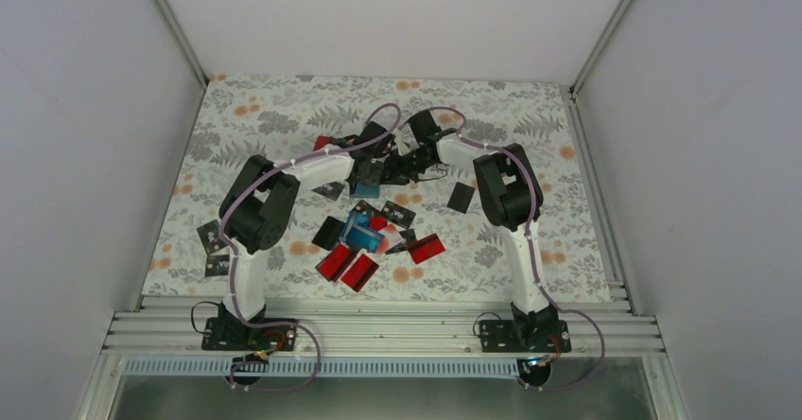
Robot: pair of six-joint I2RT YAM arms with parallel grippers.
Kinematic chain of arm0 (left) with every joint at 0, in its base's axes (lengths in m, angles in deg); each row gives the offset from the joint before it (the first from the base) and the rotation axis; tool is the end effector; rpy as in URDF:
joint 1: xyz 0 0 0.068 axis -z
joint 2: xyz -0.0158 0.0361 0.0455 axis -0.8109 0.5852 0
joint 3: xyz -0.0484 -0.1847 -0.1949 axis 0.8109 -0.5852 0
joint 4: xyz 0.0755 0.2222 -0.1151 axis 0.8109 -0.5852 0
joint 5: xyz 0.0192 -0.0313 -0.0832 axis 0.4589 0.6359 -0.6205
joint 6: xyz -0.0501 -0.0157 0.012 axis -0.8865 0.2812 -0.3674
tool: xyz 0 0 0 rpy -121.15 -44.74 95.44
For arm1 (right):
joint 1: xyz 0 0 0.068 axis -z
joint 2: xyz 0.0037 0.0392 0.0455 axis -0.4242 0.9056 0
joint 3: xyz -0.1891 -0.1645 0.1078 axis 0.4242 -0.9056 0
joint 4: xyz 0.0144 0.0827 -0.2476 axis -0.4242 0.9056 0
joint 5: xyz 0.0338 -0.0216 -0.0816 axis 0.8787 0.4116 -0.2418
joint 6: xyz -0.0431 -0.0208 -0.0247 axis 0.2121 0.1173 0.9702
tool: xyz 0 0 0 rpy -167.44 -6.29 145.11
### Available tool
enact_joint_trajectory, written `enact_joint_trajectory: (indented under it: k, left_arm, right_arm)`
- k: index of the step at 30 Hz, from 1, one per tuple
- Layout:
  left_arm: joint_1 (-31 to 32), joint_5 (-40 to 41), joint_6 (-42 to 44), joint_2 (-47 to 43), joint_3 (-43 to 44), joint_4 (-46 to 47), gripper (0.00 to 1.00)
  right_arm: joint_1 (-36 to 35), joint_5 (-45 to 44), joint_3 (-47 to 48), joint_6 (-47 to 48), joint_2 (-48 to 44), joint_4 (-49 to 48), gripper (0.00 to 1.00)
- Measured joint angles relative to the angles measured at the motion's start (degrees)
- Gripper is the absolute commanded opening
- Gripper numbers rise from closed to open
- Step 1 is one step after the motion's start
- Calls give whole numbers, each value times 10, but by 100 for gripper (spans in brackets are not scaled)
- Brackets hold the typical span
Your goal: Put the credit cards into the card holder
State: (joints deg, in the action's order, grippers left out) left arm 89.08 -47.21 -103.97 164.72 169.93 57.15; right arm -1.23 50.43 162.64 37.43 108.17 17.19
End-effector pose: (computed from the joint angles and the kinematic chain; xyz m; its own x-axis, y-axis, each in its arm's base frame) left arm 0.3485 -0.2320 0.1552 -0.8448 0.2841 -0.4535 0.2575 0.9587 0.1209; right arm 0.4052 0.2307 0.1150 -0.9721 -0.2099 -0.1051 -0.2088 0.5686 0.7957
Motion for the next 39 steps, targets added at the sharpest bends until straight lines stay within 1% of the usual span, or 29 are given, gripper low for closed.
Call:
enact_joint_trajectory:
  k: [12,26,33,39]
  left_arm:
    - [1,0,-3,-6,-15,16,2]
    - [5,1,-29,-16,-45,56,3]
    - [11,15,-44,-27,-70,82,2]
    - [12,10,-57,-46,-103,110,2]
  right_arm:
    - [0,0,0,0,0,0,15]
    - [0,0,8,0,4,10,14]
    - [0,0,10,0,5,12,14]
    - [0,1,10,0,5,12,13]
